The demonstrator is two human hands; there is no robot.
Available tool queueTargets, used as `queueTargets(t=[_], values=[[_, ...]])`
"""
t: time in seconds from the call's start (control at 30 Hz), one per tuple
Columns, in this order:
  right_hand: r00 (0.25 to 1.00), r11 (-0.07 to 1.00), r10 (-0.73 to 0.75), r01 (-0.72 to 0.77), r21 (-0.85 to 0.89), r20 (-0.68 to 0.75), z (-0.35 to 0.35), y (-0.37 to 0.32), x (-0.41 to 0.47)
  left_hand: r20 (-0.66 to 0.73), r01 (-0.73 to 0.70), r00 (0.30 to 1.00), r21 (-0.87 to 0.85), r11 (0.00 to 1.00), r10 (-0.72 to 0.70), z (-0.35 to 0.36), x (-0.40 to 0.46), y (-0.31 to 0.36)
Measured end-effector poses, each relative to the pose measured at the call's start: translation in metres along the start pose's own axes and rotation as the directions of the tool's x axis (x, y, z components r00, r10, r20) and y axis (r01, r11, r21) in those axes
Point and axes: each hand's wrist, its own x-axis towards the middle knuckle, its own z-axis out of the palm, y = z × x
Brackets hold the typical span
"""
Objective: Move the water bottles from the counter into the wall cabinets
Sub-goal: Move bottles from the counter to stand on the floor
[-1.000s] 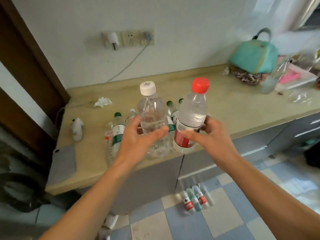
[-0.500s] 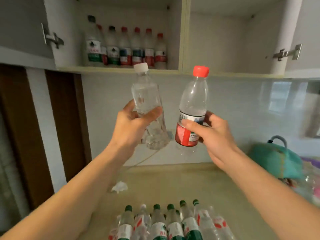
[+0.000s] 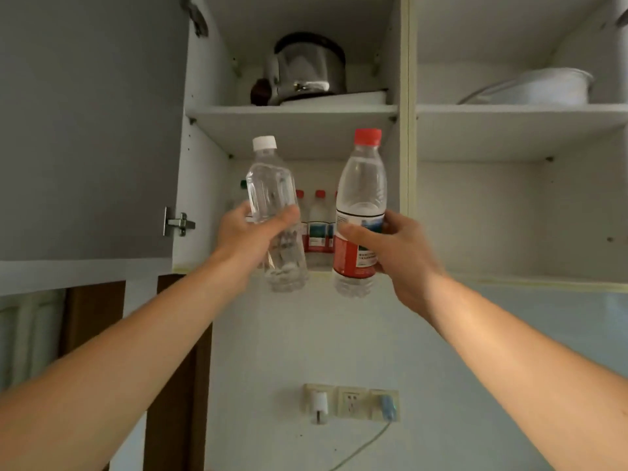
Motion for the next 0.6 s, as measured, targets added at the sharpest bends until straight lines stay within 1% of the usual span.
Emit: queueTargets(t=[0.2, 0.27, 0.33, 0.43, 0.53, 0.6], values=[[0.995, 0.998, 0.055, -0.057, -0.022, -0.083, 0.017, 0.015, 0.047, -0.003, -0.009, 1.0, -0.017, 1.0, 0.009, -0.01, 0.072, -0.01], [0.989, 0.996, 0.079, -0.083, -0.028, -0.127, 0.021, 0.025, 0.059, -0.001, -0.022, 1.0, 0.012, 1.0, 0.022, -0.005, 0.094, -0.022], [0.984, 0.995, 0.09, -0.094, -0.02, -0.157, 0.024, 0.037, 0.071, -0.01, -0.006, 1.0, 0.055, 0.998, 0.007, 0.003, 0.112, -0.039], [0.983, 0.994, 0.103, -0.105, -0.005, -0.155, 0.029, 0.048, 0.089, 0.002, 0.047, 0.999, 0.077, 0.996, -0.047, 0.013, 0.131, -0.064], [0.988, 0.995, 0.087, -0.092, -0.03, -0.131, 0.036, 0.06, 0.107, 0.038, 0.031, 0.999, 0.097, 0.995, -0.035, 0.014, 0.145, -0.083], [0.993, 0.996, 0.068, -0.074, -0.058, -0.095, 0.039, 0.067, 0.119, 0.07, 0.023, 0.997, 0.145, 0.989, -0.033, 0.015, 0.155, -0.091]])
